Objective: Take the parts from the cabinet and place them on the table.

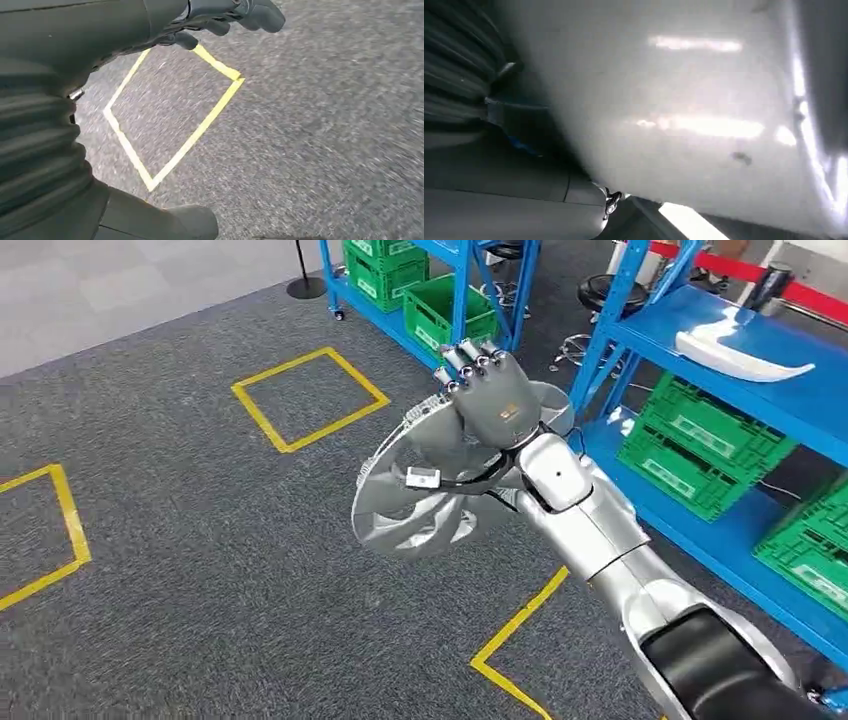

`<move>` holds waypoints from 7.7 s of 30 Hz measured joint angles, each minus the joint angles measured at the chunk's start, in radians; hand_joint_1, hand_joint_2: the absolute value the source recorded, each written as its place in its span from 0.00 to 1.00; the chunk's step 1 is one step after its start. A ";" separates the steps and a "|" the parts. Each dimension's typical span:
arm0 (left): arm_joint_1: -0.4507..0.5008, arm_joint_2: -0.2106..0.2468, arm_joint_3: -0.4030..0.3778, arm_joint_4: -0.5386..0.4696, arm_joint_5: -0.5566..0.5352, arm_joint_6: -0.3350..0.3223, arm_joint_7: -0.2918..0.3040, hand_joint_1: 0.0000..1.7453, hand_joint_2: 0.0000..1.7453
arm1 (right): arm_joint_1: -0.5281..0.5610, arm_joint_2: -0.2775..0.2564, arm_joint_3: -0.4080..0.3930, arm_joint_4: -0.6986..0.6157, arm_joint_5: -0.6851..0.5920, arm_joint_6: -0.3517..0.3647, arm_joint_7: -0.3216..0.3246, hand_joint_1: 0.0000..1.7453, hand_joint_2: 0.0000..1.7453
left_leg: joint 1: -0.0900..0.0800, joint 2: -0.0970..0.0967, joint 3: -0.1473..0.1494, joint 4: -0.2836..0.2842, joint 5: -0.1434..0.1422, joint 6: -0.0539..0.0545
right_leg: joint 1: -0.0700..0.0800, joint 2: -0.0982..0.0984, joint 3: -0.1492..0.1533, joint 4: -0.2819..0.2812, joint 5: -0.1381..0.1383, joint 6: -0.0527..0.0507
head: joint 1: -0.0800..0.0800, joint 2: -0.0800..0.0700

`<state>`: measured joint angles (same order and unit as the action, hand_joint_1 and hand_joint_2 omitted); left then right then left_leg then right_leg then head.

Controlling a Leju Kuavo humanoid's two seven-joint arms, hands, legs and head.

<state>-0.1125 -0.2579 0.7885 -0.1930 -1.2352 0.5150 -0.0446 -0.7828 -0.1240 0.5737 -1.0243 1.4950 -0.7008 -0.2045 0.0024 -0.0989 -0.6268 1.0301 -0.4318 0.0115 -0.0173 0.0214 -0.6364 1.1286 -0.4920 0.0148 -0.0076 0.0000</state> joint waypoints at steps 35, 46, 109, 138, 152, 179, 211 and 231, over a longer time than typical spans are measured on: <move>0.004 0.010 -0.010 0.001 -0.033 0.053 -0.011 0.00 1.00 | 0.047 -0.067 0.122 -0.186 0.071 0.000 0.127 1.00 1.00 | 0.007 -0.065 -0.023 -0.001 0.015 -0.035 | 0.012 0.044 0.032 -0.080 0.011 -0.015 | 0.004 0.000; 0.012 0.009 -0.016 0.002 -0.052 0.095 -0.032 0.00 1.00 | 0.043 -0.051 0.100 -0.189 0.067 0.000 0.077 1.00 1.00 | 0.006 0.136 -0.038 0.074 -0.021 -0.059 | 0.013 -0.123 0.044 -0.094 0.011 -0.040 | -0.010 0.000; 0.000 0.010 -0.029 0.002 -0.069 0.086 0.030 0.00 1.00 | 0.004 -0.008 0.090 -0.150 0.075 0.000 0.117 1.00 1.00 | 0.006 0.193 -0.001 0.008 -0.006 -0.039 | 0.021 -0.130 0.043 -0.095 0.017 -0.021 | 0.000 0.000; -0.002 0.013 -0.029 0.002 -0.081 0.061 0.062 0.00 1.00 | 0.065 -0.062 0.078 -0.176 0.074 0.000 0.129 1.00 1.00 | 0.015 0.122 -0.008 0.041 0.003 -0.050 | 0.005 -0.076 0.050 -0.102 0.028 -0.027 | -0.006 0.000; -0.007 0.013 -0.029 0.002 -0.074 0.050 0.079 0.00 1.00 | 0.083 -0.066 0.044 -0.203 0.048 -0.001 0.056 1.00 1.00 | -0.005 0.115 -0.004 0.017 -0.007 0.004 | 0.005 -0.082 0.047 -0.115 0.040 0.013 | 0.002 0.000; -0.010 0.010 -0.028 0.001 -0.064 0.035 0.065 0.00 1.00 | 0.105 -0.067 0.023 -0.202 0.074 0.000 0.064 1.00 1.00 | 0.005 0.087 -0.137 0.287 -0.193 -0.042 | 0.002 -0.025 0.134 -0.137 -0.022 -0.037 | 0.004 0.000; -0.017 0.009 -0.028 0.003 -0.084 0.030 0.043 0.00 1.00 | 0.099 -0.063 0.019 -0.184 0.074 0.015 0.055 1.00 1.00 | 0.002 0.088 -0.034 0.228 -0.207 -0.039 | 0.012 -0.011 -0.027 -0.126 0.120 -0.043 | 0.013 0.000; -0.020 0.006 -0.031 0.001 -0.085 0.031 0.043 0.00 1.00 | 0.083 -0.064 0.023 -0.183 0.074 0.019 0.070 1.00 1.00 | 0.001 0.046 0.025 0.010 -0.031 0.004 | 0.022 0.016 0.018 -0.107 0.058 -0.014 | 0.016 0.000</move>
<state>-0.1324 -0.2522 0.7576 -0.1923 -1.3207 0.5455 -0.0015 -0.7000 -0.1877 0.5962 -1.2073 1.5694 -0.6813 -0.1343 0.0035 -0.0532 -0.6014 1.0396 -0.4630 0.0156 0.0044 0.0374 -0.6182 1.0215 -0.4335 0.0012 0.0088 0.0000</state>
